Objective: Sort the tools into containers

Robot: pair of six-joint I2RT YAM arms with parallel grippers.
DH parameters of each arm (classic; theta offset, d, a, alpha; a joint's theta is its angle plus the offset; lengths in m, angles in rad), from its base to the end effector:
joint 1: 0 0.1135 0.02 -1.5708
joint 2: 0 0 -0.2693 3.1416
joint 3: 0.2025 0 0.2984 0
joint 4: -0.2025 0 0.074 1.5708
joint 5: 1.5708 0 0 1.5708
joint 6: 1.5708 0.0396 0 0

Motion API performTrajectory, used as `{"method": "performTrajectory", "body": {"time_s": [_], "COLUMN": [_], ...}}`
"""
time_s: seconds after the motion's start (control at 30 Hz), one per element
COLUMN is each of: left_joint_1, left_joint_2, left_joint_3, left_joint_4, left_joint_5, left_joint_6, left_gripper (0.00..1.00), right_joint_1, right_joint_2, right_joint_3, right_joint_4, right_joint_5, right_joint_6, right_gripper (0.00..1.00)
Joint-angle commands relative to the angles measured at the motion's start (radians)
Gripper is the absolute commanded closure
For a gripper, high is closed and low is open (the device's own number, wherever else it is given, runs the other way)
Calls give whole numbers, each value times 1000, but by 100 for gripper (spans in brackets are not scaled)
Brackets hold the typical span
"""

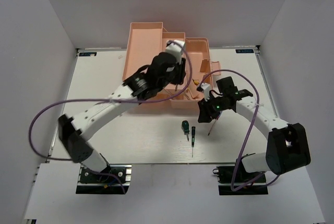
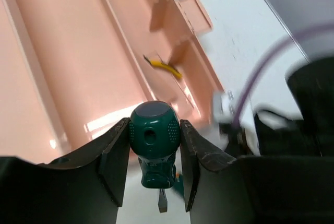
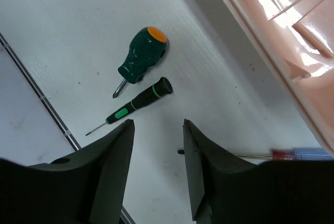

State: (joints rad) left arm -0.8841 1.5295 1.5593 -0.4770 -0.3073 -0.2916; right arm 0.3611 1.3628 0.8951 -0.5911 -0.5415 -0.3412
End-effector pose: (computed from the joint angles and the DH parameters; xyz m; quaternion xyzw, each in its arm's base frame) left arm 0.2629 -0.3018 0.4029 0.1662 0.8237 -0.1842 0.5099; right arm 0.2783 0.1269 0.2047 -0.3842 0.8520 0.2612 0.2414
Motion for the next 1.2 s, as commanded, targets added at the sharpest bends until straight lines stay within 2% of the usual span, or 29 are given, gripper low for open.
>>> {"method": "performTrajectory", "body": {"time_s": [0.0,0.07,0.13,0.23,0.3,0.37,0.4,0.5,0.67,0.77,0.83,0.9,1.07,1.17], "left_joint_1": [36,53,77,99,109,119,128,128,113,103,103,103,103,103], "left_joint_2": [171,292,369,477,503,514,514,472,316,132,-34,-132,-310,-387], "left_joint_3": [122,227,347,468,499,521,521,507,415,264,93,-52,-243,-307], "left_joint_4": [-34,-43,-97,-168,-181,-181,-181,-181,-154,-132,-109,-98,-143,-164], "left_joint_5": [-105,-119,-137,-159,-159,-159,-148,-139,-115,-104,-104,-104,-113,-113], "left_joint_6": [55,80,94,104,118,129,129,129,138,94,68,25,-41,-72], "left_gripper": [100,98,91,79,65,57,45,25,19,18,18,18,18,18], "right_joint_1": [10,25,38,62,90,101,125,165,219,262,298,321,409,441], "right_joint_2": [-42,-47,-39,-18,-5,19,44,76,151,177,193,217,252,259], "right_joint_3": [-12,-9,-2,7,13,19,22,25,15,5,2,1,5,-8], "right_joint_4": [62,80,96,117,139,155,171,209,258,289,306,313,303,294], "right_joint_5": [-5,-8,-2,-3,6,14,38,104,192,270,340,380,422,500], "right_joint_6": [48,67,77,96,119,136,143,171,225,274,309,333,381,389], "right_gripper": [52,48,35,31,30,30,30,28,28,28,28,28,28,33]}}
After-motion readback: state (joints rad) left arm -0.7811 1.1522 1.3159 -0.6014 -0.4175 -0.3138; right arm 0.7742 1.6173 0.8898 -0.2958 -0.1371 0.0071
